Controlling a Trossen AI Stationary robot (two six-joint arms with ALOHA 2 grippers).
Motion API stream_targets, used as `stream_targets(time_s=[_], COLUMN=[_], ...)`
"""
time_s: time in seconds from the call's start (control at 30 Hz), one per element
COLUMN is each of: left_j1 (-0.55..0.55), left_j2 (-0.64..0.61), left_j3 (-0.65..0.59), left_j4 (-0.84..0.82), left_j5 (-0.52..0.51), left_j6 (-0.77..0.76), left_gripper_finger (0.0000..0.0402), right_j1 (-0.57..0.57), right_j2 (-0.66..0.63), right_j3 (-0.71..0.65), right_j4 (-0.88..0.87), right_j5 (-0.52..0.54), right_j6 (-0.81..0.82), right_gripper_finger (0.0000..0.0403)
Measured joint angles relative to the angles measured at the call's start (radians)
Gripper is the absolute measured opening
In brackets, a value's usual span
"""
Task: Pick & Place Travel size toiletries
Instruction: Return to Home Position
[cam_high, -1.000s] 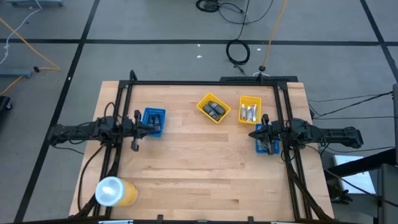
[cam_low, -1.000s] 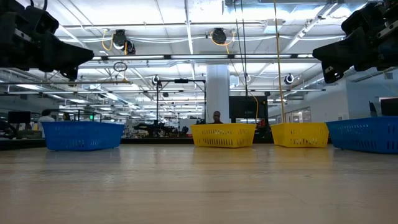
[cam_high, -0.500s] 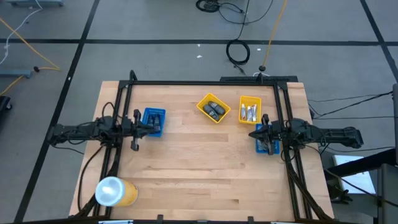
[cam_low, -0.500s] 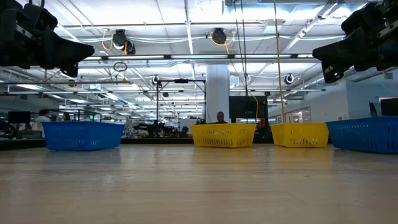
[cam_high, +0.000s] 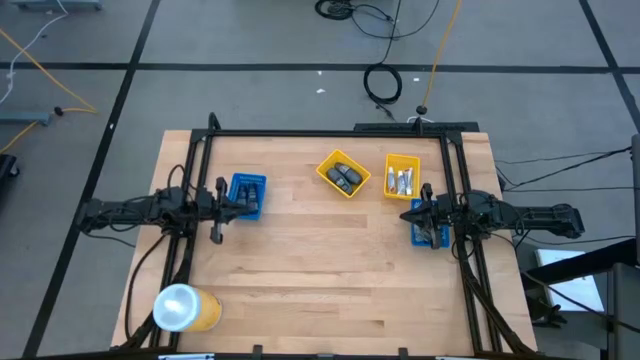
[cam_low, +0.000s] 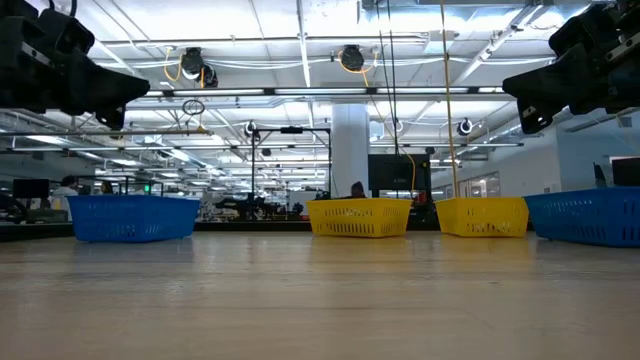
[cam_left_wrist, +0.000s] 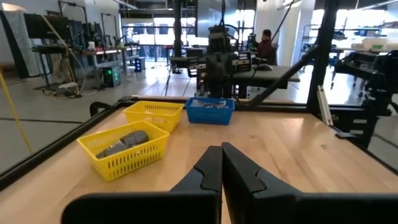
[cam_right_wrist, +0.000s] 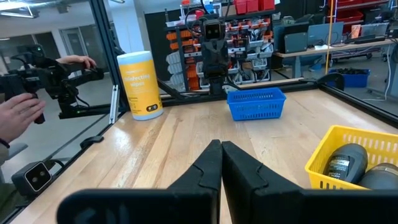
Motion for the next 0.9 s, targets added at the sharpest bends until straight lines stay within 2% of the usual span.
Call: stream_targets(time_s=[0.33,0.63,0.9], left_j1=[-0.003,-0.003,-0.003], left_j2=[0.0,0.007,0.007], left_j3=[0.0,-0.003,-0.003], left_j4=[-0.003,0.021,0.035], left_j5=[-0.004,-0.005,-0.007], left_j6=[0.017,0.035,0.035], left_gripper_finger=[0.0001,0.002,0.0005], right_j1=[0.0,0.0,0.0], right_j2=[0.0,0.0,0.0], right_j3=[0.0,0.0,0.0], right_j4=[0.0,0.0,0.0], right_j5=[0.0,0.0,0.0], right_j6=[0.0,0.0,0.0], right_gripper_finger=[0.0004,0.0004,0.0004])
